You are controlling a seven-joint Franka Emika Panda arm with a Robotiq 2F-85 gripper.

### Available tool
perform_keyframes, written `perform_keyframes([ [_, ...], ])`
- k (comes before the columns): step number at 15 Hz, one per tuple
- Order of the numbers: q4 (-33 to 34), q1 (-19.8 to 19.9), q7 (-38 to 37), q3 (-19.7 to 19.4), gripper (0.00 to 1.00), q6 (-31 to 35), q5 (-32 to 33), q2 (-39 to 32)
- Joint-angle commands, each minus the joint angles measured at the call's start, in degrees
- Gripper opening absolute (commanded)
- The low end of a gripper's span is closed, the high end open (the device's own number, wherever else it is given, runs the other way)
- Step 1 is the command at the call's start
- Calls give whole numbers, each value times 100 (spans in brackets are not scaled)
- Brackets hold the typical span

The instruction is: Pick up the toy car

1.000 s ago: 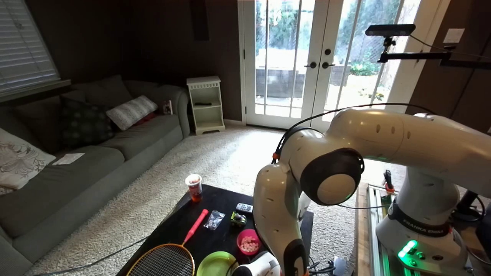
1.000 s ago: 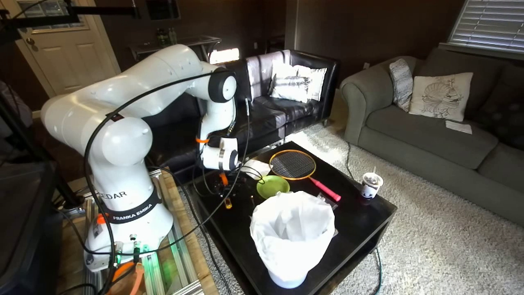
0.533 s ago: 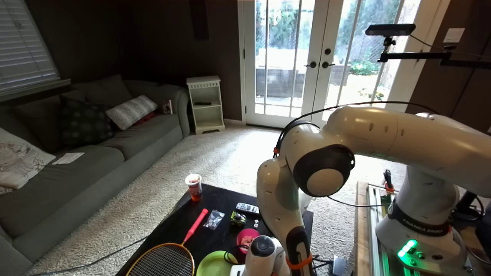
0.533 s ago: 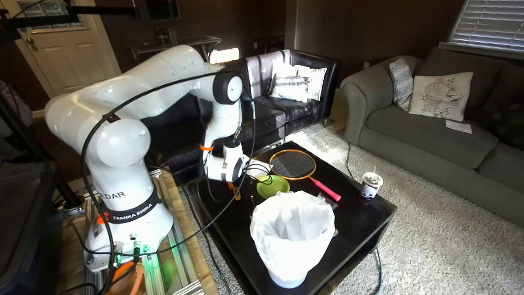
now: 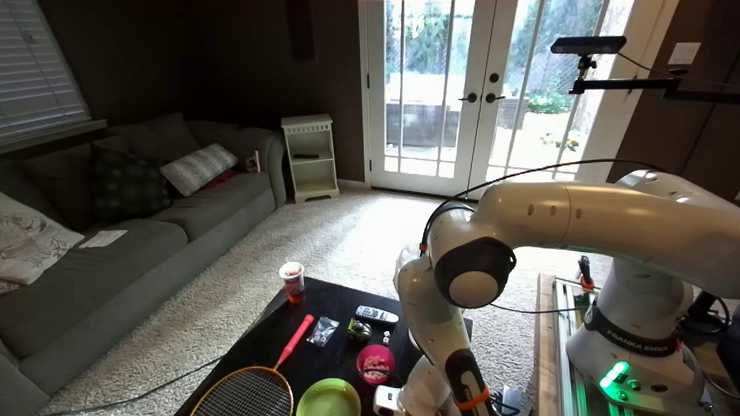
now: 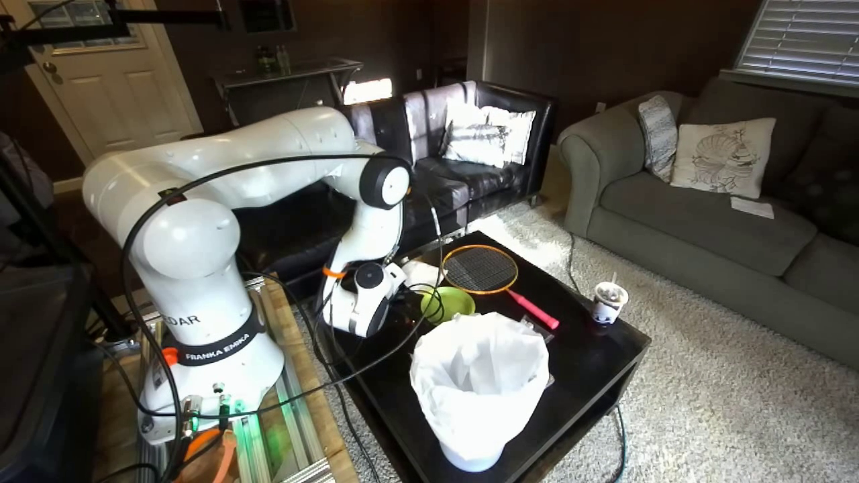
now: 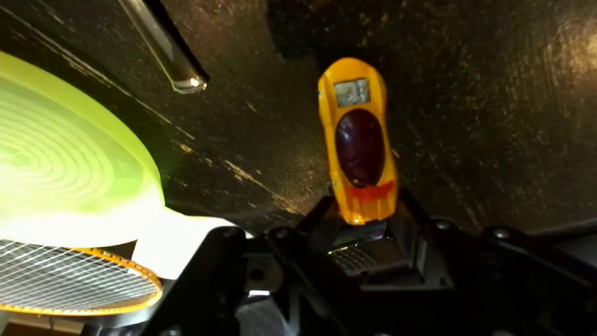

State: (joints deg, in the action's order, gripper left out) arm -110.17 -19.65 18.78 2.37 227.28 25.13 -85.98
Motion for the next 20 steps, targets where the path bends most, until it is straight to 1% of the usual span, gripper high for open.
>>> perform_keyframes([
  [1, -75, 131, 99, 80, 12, 717, 222, -13],
  [5, -72, 85, 51, 44, 12, 1233, 371, -8],
  [7, -51, 152, -95, 80, 12, 1392, 680, -6],
  [10, -38, 492, -713, 237, 11, 1626, 1733, -3],
  [11, 27, 821, -792, 442, 12, 1436, 2130, 2],
  [12, 53, 967, -989, 517, 12, 1437, 2461, 7],
  [16, 101, 1367, -2051, 647, 12, 1509, 3732, 40],
  [18, 161, 1494, -2690, 684, 12, 1402, 4412, 62],
  [19, 245, 1166, -3249, 420, 12, 1659, 4555, 70],
  [20, 262, 1192, -3593, 429, 12, 1564, 4819, 77],
])
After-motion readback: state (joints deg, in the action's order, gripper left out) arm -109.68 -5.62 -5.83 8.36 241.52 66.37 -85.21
